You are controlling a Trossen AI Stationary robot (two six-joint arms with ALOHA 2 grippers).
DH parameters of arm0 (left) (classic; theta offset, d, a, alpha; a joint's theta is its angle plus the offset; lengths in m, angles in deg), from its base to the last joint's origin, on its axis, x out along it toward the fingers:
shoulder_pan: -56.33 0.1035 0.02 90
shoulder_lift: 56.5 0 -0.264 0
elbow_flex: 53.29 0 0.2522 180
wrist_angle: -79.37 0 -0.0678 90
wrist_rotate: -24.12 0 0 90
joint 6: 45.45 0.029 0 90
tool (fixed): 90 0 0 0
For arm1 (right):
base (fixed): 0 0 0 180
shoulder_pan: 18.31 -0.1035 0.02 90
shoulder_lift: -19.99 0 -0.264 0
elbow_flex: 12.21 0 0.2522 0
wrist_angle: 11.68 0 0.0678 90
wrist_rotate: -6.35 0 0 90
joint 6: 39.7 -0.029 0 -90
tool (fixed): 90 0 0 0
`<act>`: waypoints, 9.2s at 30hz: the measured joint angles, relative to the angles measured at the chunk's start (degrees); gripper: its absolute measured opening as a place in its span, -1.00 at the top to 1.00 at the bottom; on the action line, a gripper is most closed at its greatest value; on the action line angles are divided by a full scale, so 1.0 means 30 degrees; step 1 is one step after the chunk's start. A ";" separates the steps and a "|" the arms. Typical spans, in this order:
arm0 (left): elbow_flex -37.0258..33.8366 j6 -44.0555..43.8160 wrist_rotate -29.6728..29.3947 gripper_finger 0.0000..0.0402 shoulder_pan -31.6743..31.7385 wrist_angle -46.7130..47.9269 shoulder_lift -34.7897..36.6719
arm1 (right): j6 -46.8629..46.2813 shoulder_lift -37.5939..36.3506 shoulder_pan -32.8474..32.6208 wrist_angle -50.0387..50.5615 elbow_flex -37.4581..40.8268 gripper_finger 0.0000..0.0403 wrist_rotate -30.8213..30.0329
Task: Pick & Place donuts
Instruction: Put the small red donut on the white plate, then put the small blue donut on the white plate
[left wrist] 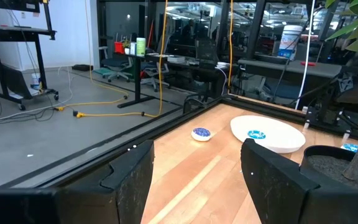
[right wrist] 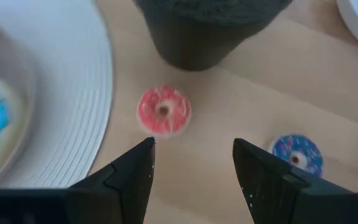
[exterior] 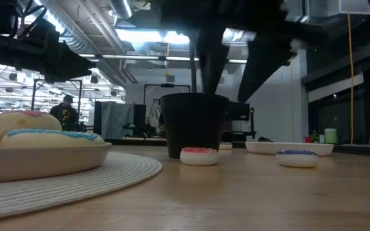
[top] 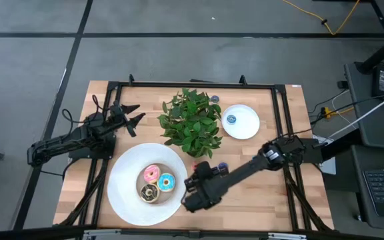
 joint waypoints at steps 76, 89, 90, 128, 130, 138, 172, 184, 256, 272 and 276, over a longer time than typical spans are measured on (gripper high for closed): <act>0.0000 0.0004 0.0005 -0.16 -0.0002 0.0010 0.0007 | 0.6627 -0.9238 0.1047 0.1914 0.7767 0.82 0.3141; 0.0000 0.0002 0.0000 -0.16 -0.0002 0.0006 0.0004 | 1.5862 -1.8046 0.5545 0.1482 1.7565 0.82 0.2569; 0.0000 0.0006 0.0001 -0.16 -0.0006 -0.0001 0.0000 | 1.6630 -1.8485 0.6292 0.1101 1.8131 0.82 0.2511; 0.0000 0.0006 0.0007 -0.16 -0.0007 -0.0001 0.0007 | 2.2579 -1.2870 2.1140 -1.3675 2.2061 0.82 0.5706; 0.0000 0.0006 0.0007 -0.16 0.0000 0.0001 0.0007 | 2.2515 -1.2732 2.1146 -1.3787 2.2061 0.82 0.5836; 0.0000 0.0005 0.0007 -0.16 0.0000 0.0005 0.0007 | 2.2471 -1.2889 2.1132 -1.3840 2.2054 0.65 0.6003; 0.0000 -0.0001 0.0000 -0.16 -0.0007 -0.0001 0.0000 | 1.5600 -2.0947 1.3786 -0.7044 2.4638 0.06 0.7537; 0.0000 0.0006 0.0000 -0.16 -0.0007 -0.0001 0.0000 | 0.8593 -1.9888 0.5876 -0.8150 2.4698 0.06 0.8277; 0.0000 0.0005 0.0001 -0.16 -0.0001 0.0006 0.0001 | 1.0964 -1.3203 0.4102 -1.0598 1.9336 0.86 0.8417; 0.0000 0.0000 0.0007 -0.16 -0.0005 0.0004 0.0002 | 1.4431 -1.5981 1.0300 -0.8486 1.9351 0.82 0.7297; 0.0000 0.0006 0.0007 -0.16 -0.0005 -0.0001 0.0005 | 1.5729 -1.5964 1.2166 -0.8457 1.9351 0.82 0.7258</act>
